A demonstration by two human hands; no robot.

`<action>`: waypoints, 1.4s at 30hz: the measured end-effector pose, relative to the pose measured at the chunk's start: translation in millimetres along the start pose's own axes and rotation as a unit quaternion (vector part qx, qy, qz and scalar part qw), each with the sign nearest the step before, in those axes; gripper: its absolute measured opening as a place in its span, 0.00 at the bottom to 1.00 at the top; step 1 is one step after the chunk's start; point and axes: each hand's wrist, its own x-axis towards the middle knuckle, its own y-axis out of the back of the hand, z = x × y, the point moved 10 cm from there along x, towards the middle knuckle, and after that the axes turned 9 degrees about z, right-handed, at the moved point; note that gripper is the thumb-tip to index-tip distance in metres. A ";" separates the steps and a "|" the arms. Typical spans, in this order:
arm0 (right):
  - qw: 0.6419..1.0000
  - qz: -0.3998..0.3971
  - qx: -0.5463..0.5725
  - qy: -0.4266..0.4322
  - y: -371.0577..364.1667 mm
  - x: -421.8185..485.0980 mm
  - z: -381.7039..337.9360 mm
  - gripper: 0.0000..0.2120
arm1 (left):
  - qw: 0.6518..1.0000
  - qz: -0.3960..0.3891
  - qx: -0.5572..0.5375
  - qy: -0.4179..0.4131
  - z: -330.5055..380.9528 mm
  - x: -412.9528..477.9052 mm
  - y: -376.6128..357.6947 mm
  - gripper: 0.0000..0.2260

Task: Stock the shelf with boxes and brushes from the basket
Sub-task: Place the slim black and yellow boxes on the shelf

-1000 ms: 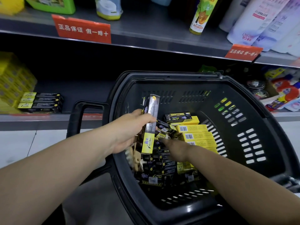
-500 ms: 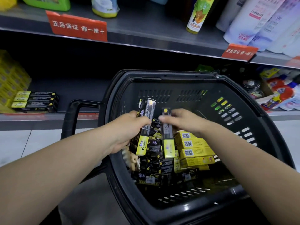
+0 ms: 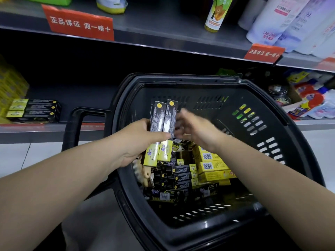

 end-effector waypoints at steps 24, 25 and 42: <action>0.991 0.068 -0.115 0.012 22.6 -18.9 -33.5 0.41 | 0.997 -0.022 -0.065 0.019 9.7 -7.3 -4.3 0.26; 0.991 0.070 -0.109 0.036 17.1 -22.8 -43.5 0.32 | 0.997 -0.022 -0.071 0.018 12.4 -9.1 -3.4 0.24; 0.995 -0.004 0.033 0.090 -84.6 -3.9 -171.7 0.06 | 0.989 0.117 -0.085 0.013 46.1 -30.9 193.6 0.07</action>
